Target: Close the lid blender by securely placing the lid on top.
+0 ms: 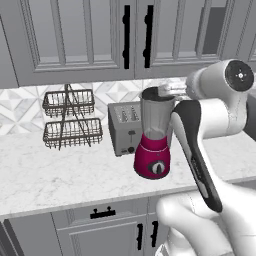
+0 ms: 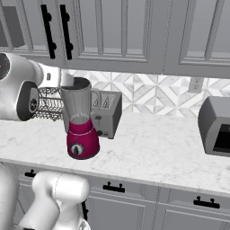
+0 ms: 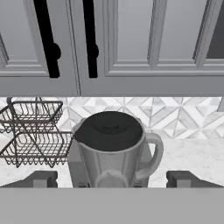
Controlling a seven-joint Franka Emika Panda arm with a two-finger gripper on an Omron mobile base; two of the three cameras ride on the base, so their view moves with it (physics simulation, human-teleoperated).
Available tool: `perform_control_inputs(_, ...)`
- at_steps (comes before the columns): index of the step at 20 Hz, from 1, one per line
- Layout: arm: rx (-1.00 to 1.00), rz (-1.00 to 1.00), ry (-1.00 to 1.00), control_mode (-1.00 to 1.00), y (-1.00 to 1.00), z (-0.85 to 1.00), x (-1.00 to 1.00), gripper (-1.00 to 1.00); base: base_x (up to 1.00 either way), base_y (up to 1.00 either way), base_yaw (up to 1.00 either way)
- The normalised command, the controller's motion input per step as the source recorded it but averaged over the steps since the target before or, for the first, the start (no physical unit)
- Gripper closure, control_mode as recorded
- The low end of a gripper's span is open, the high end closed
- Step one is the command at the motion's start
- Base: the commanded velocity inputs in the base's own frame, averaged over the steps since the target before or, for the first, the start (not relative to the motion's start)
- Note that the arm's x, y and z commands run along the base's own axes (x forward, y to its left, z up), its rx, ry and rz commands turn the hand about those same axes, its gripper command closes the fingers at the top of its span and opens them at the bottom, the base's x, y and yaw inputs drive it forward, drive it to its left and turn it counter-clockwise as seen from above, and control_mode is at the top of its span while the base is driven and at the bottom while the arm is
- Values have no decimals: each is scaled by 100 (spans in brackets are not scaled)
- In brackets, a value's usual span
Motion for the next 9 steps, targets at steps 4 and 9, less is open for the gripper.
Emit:
perform_control_inputs(4, 1, 0, -2, -100, -4, 23, -100, -100, 0, 0, 0)
perform_control_inputs(9, 1, 0, 0, -100, -2, 23, -100, -100, 0, 0, 0)
